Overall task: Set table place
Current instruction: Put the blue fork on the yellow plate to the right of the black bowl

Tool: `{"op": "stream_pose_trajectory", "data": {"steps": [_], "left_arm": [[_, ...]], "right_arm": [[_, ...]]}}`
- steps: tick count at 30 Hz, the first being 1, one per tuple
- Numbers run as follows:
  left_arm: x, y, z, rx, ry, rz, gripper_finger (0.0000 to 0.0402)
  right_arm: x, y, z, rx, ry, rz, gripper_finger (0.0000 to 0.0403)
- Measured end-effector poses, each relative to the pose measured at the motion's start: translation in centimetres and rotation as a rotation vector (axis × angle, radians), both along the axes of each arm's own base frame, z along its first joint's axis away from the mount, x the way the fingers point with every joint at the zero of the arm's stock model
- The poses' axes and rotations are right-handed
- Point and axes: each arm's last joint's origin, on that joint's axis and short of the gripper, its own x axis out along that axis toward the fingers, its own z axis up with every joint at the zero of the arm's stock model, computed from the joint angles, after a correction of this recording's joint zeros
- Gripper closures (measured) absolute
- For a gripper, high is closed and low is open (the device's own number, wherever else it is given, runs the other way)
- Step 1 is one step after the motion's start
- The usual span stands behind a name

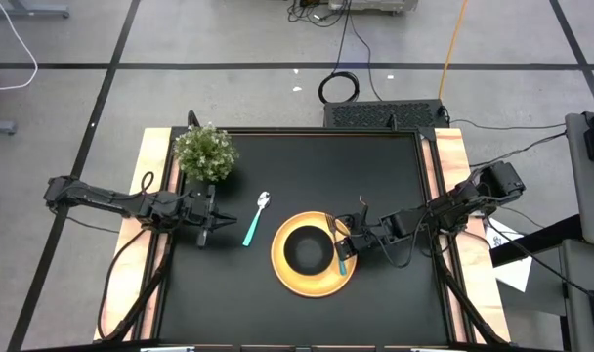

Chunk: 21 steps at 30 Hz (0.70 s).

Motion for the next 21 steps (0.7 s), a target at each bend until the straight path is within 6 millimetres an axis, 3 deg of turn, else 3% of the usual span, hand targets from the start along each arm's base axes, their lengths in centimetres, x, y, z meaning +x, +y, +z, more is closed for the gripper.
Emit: {"op": "stream_pose_trajectory", "data": {"steps": [21], "left_arm": [[0.0,0.0,0.0,0.001,0.0,0.0,0.0371]], "right_arm": [[0.02,-0.06,0.0,-0.01,-0.005,-0.021,0.0394]]}}
